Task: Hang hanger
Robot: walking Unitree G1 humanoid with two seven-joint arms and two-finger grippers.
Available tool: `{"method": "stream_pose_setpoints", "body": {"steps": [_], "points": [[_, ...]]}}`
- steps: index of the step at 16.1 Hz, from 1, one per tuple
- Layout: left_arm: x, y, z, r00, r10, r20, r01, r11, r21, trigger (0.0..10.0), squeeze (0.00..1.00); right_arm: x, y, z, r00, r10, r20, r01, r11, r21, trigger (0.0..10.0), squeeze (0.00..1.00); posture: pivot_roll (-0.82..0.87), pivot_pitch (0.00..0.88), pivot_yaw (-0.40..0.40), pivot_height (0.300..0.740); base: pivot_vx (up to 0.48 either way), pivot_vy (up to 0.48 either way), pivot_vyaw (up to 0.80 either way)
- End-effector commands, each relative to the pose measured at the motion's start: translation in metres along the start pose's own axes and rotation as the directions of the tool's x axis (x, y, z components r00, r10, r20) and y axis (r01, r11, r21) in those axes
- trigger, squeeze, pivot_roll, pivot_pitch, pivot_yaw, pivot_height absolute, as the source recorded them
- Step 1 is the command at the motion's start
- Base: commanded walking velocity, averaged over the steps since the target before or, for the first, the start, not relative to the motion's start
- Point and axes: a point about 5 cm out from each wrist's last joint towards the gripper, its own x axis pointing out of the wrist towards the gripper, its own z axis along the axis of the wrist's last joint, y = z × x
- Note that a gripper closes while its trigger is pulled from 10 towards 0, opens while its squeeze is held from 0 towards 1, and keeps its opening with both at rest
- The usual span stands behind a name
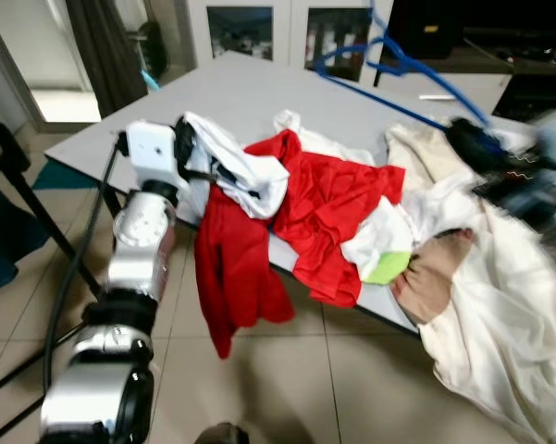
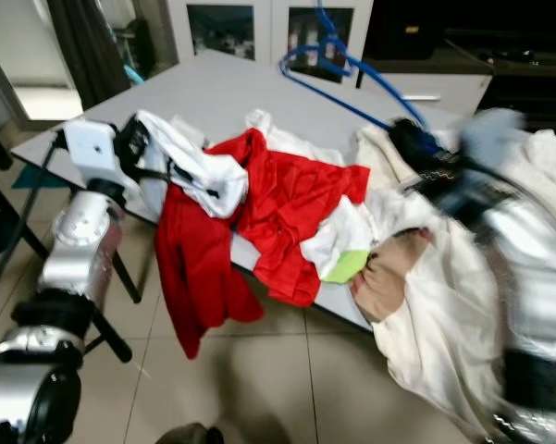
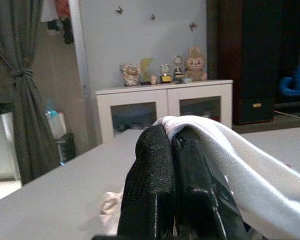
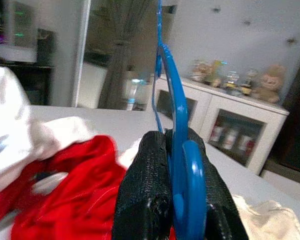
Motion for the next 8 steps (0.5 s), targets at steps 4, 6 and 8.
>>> {"method": "stream_pose_setpoints", "body": {"steps": [4, 6, 8], "points": [[0.008, -0.001, 0.007, 1.000, -0.015, 0.025, 0.015, 1.000, -0.016, 10.0, 0.00, -0.029, 0.007, 0.018, 0.987, 0.161, 0.005, -0.161, 0.986, 0.042, 10.0, 0.00, 0.03, 0.002, 0.061, 0.740, 0.000, 0.000, 0.00], [0.009, -0.004, 0.007, 0.999, -0.027, 0.028, 0.027, 0.999, -0.017, 10.0, 0.00, -0.032, 0.018, 0.021, 0.975, 0.221, 0.015, -0.221, 0.972, 0.075, 10.0, 0.00, 0.02, 0.003, 0.064, 0.740, 0.000, 0.000, 0.00], [0.010, -0.008, 0.007, 0.998, -0.045, 0.032, 0.045, 0.999, -0.017, 10.0, 0.00, -0.030, 0.038, 0.013, 0.953, 0.301, -0.030, -0.297, 0.950, 0.094, 10.0, 0.00, 0.02, 0.003, 0.066, 0.740, 0.000, 0.000, 0.00]]}}
